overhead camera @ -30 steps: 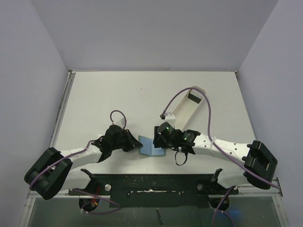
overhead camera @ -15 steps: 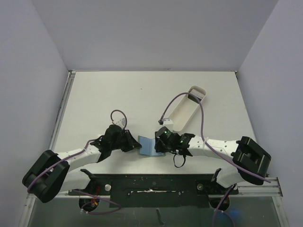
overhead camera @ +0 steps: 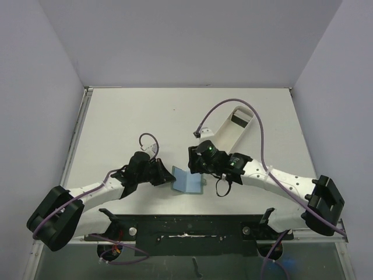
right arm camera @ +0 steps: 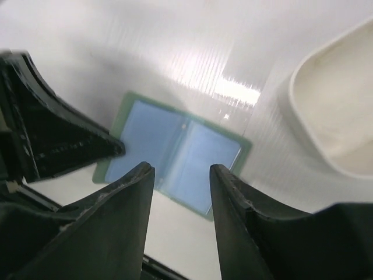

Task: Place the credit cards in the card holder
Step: Pick up the credit card from the storage box.

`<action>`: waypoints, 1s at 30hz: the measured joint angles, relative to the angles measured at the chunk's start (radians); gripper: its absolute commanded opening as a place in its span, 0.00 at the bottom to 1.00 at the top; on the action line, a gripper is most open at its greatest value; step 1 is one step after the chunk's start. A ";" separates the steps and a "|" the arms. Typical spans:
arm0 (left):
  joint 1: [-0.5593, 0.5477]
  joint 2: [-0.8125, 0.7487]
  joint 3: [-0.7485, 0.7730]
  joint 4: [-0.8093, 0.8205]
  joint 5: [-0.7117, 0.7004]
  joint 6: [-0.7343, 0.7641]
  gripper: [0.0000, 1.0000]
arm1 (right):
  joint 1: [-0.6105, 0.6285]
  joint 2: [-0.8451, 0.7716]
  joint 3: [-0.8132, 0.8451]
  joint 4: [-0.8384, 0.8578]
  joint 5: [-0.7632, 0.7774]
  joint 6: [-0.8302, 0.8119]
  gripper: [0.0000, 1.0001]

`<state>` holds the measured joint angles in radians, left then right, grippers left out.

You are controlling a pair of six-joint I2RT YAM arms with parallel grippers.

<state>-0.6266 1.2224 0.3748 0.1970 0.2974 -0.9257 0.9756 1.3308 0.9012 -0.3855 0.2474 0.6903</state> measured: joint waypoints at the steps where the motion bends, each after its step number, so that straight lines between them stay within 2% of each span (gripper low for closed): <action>1: 0.000 -0.002 0.003 0.000 0.010 0.005 0.00 | -0.016 -0.010 0.029 -0.006 0.002 -0.029 0.44; 12: 0.001 -0.019 0.030 -0.066 0.074 0.066 0.00 | -0.394 0.051 0.193 -0.047 0.077 -0.389 0.48; 18: 0.001 -0.029 0.030 -0.077 0.090 0.077 0.00 | -0.592 0.175 0.232 0.049 0.070 -0.622 0.48; 24: 0.003 -0.029 0.030 -0.063 0.121 0.071 0.00 | -0.725 0.323 0.265 0.107 -0.042 -0.790 0.51; 30: 0.009 -0.036 0.028 -0.050 0.135 0.069 0.00 | -0.789 0.458 0.388 0.101 -0.111 -0.934 0.53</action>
<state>-0.6174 1.1862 0.4030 0.1467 0.4324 -0.8562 0.1871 1.7889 1.2892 -0.2844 0.1360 -0.2440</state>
